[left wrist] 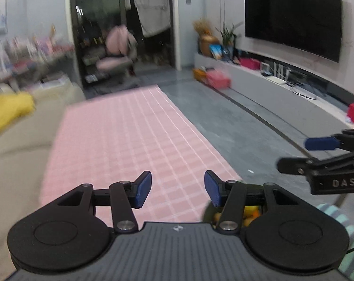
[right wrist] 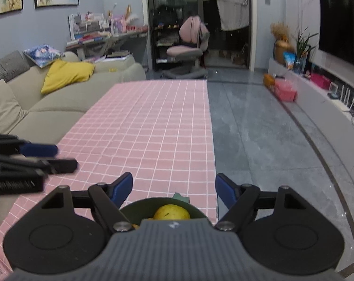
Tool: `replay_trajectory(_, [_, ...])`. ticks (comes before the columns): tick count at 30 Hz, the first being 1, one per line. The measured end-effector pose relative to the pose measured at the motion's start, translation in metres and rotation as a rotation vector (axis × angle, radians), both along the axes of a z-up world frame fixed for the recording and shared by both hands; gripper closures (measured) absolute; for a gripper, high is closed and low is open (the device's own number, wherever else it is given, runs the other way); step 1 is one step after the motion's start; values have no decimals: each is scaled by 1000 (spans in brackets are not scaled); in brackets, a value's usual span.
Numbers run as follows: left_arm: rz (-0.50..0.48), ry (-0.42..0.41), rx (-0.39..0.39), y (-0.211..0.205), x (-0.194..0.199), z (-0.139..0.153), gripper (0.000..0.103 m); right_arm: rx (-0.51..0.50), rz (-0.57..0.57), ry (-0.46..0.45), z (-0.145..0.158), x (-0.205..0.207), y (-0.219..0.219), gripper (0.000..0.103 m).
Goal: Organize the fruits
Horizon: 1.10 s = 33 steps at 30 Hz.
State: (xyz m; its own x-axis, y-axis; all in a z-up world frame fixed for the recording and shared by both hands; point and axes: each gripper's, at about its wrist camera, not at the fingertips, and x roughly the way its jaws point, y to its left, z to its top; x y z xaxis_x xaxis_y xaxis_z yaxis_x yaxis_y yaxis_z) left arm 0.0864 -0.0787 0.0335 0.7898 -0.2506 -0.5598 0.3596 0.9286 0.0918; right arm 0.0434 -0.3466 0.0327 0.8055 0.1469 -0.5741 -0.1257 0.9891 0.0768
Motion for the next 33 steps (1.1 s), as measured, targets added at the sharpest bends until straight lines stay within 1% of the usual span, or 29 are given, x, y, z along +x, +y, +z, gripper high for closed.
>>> replay_trajectory(2, [14,-45,24,-1,-13,7,32,11,-6,-17,4,-16,4,29])
replay_trajectory(7, [71,-97,30,2,-46,15,23,-36,-15,-53,7,-58,24,29])
replay_trajectory(8, [87,-99,37,1,-48,14,20,-45,-13,-53,6,-65,29,29])
replay_trajectory(11, [125,-95,44,9,-63,13,18,-55,-13,-42,2,-84,39,28])
replay_trajectory(13, [160,-68,27,13,-68,10,16,-53,-12,-27,-2,-93,45,28])
replay_trajectory(17, [209,-10,-15,31,-81,4,16,-84,16,5,-11,-109,60,27])
replay_trajectory(19, [227,13,-20,35,-83,-3,16,-109,42,20,-16,-114,68,25])
replay_trajectory(21, [238,41,-5,41,-84,-13,15,-127,65,31,-22,-118,74,25])
replay_trajectory(23, [252,74,4,45,-85,-23,15,-143,85,43,-27,-120,80,25])
replay_trajectory(28, [295,168,-16,62,-83,-44,15,-177,122,84,-42,-120,91,25])
replay_trajectory(33, [334,190,-32,70,-84,-45,15,-180,120,114,-52,-111,92,25])
